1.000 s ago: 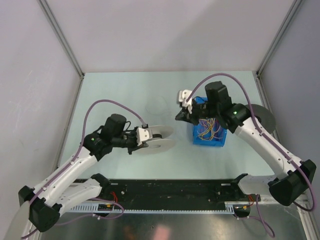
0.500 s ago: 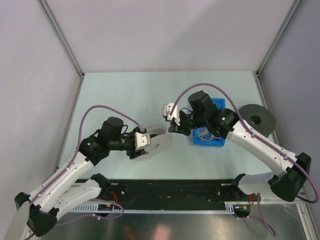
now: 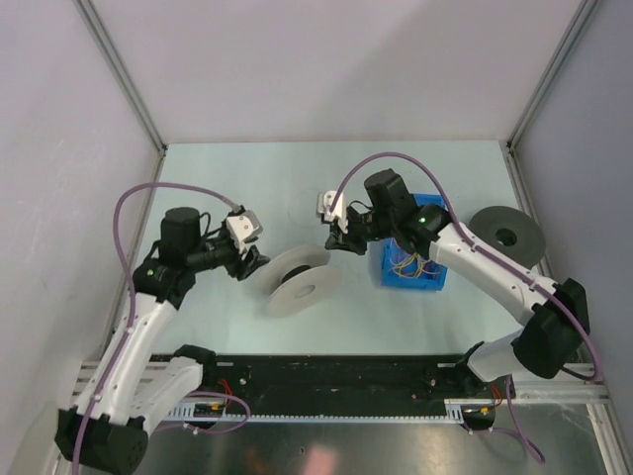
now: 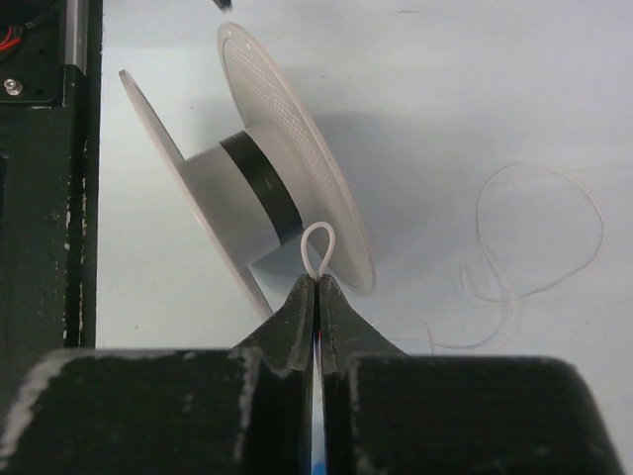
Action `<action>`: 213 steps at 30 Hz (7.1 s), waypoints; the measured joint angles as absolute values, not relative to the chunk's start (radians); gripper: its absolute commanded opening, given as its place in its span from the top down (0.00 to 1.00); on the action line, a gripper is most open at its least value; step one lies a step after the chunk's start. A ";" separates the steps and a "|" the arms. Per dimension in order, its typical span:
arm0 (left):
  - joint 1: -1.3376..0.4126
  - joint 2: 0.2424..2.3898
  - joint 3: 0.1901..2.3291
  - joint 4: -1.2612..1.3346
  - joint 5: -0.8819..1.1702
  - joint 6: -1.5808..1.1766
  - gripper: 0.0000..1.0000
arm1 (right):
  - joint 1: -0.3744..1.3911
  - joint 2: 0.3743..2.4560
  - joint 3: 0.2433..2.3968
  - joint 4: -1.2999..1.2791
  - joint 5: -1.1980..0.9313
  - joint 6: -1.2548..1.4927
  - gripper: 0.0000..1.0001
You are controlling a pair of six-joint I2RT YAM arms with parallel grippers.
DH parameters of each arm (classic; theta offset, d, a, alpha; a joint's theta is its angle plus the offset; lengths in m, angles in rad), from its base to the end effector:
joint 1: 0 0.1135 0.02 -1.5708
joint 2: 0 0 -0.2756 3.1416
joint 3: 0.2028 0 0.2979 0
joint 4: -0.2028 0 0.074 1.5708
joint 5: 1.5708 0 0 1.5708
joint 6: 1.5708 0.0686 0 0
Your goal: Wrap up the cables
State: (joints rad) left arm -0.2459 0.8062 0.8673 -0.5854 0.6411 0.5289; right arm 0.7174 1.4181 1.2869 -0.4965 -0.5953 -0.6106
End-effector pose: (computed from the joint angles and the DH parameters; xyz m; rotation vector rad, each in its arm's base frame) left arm 0.2116 -0.0954 0.3255 1.0998 1.6910 -0.4900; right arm 0.2619 0.2795 0.3304 -1.5788 1.4756 0.7121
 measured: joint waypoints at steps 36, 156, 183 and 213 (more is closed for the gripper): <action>-0.299 1.047 0.815 -0.490 0.900 0.837 0.11 | 0.862 1.463 0.936 0.163 -0.459 -0.337 1.00; -0.324 1.176 0.874 -0.457 0.996 0.813 0.96 | 0.762 1.538 0.934 0.244 -0.688 -0.242 0.99; -0.369 1.237 0.901 -0.464 0.973 0.812 0.99 | 0.760 1.547 0.939 0.244 -0.699 -0.262 1.00; -0.215 1.090 0.963 -0.488 0.951 0.730 1.00 | 0.539 1.423 0.951 -0.110 -0.717 -0.447 0.25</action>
State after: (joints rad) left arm -0.2153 1.0897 0.9630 -0.4881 0.9508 0.7300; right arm 0.5392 1.4227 0.9512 -0.1104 -0.7170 -0.4465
